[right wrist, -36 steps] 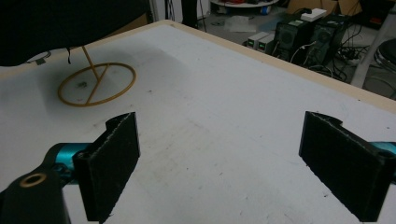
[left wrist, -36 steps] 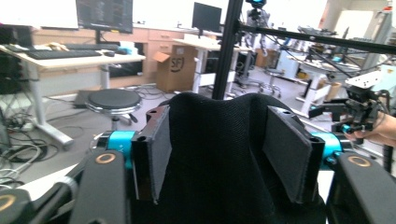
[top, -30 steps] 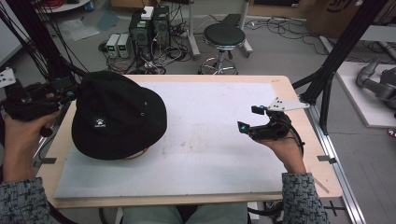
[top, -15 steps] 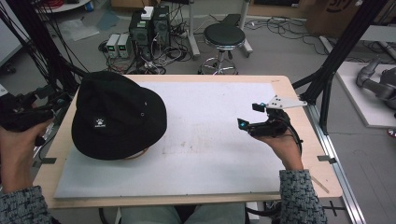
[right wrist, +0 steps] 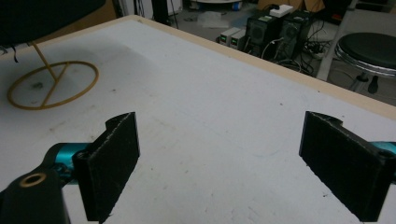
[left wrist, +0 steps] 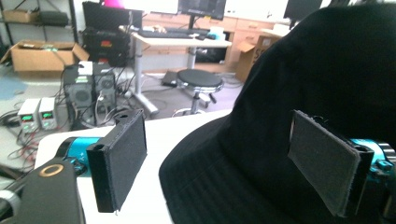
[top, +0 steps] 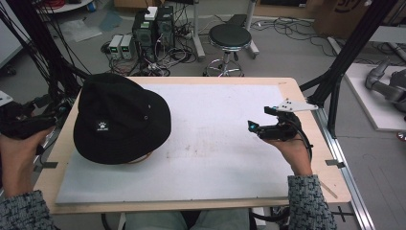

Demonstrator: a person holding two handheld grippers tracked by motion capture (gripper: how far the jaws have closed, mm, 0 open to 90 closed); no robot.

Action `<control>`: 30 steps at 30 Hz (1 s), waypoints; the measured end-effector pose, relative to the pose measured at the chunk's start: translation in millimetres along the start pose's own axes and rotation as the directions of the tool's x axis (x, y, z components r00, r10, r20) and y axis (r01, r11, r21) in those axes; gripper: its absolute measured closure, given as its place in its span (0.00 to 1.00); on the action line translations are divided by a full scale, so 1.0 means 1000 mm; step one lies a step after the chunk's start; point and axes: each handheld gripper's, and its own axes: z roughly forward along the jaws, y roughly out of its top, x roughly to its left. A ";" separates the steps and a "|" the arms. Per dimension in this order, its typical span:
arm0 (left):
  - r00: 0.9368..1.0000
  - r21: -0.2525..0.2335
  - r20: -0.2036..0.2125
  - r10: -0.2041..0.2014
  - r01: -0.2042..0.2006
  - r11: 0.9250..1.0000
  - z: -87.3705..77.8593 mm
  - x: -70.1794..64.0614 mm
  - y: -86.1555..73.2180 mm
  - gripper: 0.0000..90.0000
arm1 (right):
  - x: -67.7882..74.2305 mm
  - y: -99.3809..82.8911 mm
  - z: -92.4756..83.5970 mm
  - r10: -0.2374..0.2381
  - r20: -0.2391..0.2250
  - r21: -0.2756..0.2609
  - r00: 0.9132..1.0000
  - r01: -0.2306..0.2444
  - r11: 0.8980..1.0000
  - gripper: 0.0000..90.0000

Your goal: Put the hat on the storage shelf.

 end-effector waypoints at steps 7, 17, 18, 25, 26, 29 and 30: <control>1.000 0.044 -0.015 0.026 -0.026 0.999 0.003 0.001 -0.003 0.22 | 0.002 -0.001 -0.001 0.011 0.028 -0.006 1.000 -0.011 1.000 0.13; 0.999 0.062 -0.029 0.033 -0.031 0.998 0.001 0.004 -0.005 0.22 | 0.001 -0.002 0.001 0.016 0.020 -0.001 1.000 -0.016 1.000 0.13; 0.999 0.062 -0.031 0.031 -0.029 0.998 0.000 0.004 -0.006 0.23 | 0.002 -0.002 0.002 0.013 0.018 -0.001 1.000 -0.013 1.000 0.13; 0.999 0.062 -0.025 0.035 -0.033 0.998 -0.002 0.004 -0.005 0.23 | 0.003 -0.002 0.005 0.012 0.016 0.003 1.000 -0.012 1.000 0.13; 0.999 0.064 -0.026 0.036 -0.035 0.997 -0.002 0.003 -0.005 0.22 | 0.003 -0.001 0.005 0.011 0.015 0.001 1.000 -0.011 1.000 0.13; 0.999 0.066 -0.023 0.039 -0.037 0.997 -0.002 0.003 -0.005 0.22 | 0.003 -0.001 0.005 0.012 0.014 -0.002 1.000 -0.012 1.000 0.13; 0.999 0.064 -0.022 0.038 -0.037 0.997 -0.002 0.003 -0.004 0.22 | 0.003 -0.001 0.005 0.012 0.014 0.001 1.000 -0.012 1.000 0.13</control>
